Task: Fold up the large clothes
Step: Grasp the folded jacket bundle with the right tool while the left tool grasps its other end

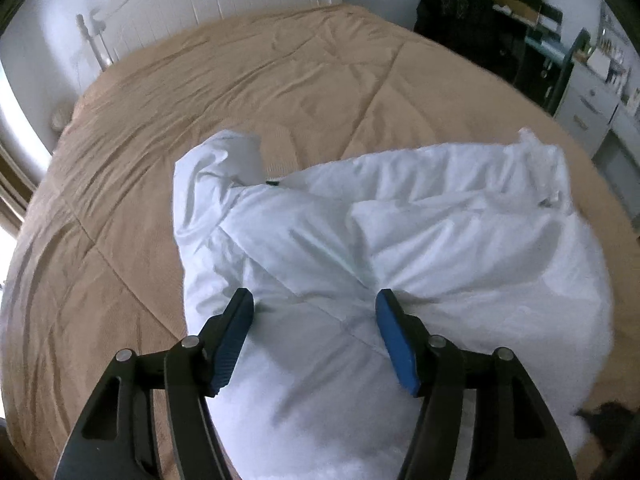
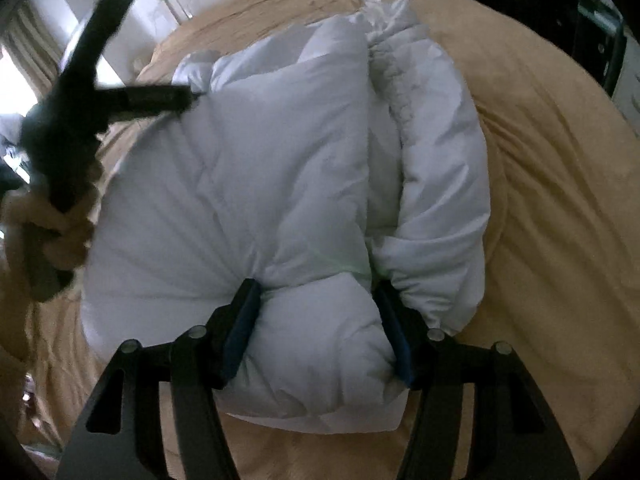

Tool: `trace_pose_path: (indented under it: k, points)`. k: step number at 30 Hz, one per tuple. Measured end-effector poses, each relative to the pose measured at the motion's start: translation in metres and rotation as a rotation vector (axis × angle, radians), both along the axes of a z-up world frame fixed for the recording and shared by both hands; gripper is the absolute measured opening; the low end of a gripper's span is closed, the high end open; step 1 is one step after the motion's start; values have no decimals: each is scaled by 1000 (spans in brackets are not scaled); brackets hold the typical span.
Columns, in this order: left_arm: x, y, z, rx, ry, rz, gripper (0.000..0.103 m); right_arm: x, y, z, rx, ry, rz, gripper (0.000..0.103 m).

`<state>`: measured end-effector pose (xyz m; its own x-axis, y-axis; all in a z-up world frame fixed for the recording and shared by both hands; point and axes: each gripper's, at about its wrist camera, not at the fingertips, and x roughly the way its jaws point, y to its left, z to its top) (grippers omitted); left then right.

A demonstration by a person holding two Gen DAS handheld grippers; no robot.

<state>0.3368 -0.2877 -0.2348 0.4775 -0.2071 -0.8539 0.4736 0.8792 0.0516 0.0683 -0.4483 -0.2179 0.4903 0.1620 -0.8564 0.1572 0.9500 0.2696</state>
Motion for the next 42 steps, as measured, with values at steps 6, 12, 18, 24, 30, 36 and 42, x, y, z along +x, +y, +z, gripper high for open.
trace_pose_path:
  k: [6, 12, 18, 24, 30, 36, 42]
  points:
    - [-24, -59, 15, 5, 69, -215, 65, 5, 0, -3, 5, -11, -18, 61]
    - [10, -112, -23, 168, 65, -170, 74, 2, -6, -8, 8, -25, -37, 61]
    - [40, -138, -46, 279, 61, -132, 83, -9, -5, -5, 19, -31, -71, 61]
    - [72, -62, 32, 0, 27, 25, 75, -15, 13, 0, -25, -40, -94, 63]
    - [75, 57, 71, -55, -98, 132, 81, -22, 33, 21, -115, -42, -123, 70]
    - [48, 118, 2, -73, 47, 169, 81, -25, 47, 34, -382, -52, -146, 100]
    - [37, 137, -44, -240, 179, 247, 81, -32, -1, -1, 99, 2, -236, 103]
